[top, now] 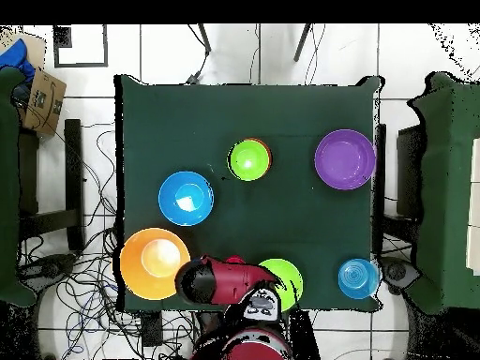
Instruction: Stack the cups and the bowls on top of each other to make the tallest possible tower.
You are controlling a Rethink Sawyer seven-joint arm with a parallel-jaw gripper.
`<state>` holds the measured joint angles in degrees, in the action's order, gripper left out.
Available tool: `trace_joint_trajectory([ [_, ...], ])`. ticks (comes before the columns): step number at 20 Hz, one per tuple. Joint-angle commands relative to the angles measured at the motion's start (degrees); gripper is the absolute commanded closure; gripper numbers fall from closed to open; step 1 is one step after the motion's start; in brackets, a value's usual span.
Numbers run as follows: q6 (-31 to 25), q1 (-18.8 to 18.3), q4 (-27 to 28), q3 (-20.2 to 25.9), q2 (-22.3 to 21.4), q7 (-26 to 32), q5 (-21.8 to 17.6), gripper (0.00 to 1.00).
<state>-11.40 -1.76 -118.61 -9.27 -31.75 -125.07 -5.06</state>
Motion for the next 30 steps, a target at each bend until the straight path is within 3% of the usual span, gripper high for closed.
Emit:
trace_joint_trajectory([
  [1, 3.65, 0.78, 0.34, 3.65, 0.74, -9.11, 2.38, 0.00],
  [21, 14.79, -1.30, -1.43, 4.95, 5.20, -8.97, 0.12, 0.00],
  [30, 14.63, -1.10, -1.89, 4.17, 7.07, -8.20, 0.02, 0.00],
])
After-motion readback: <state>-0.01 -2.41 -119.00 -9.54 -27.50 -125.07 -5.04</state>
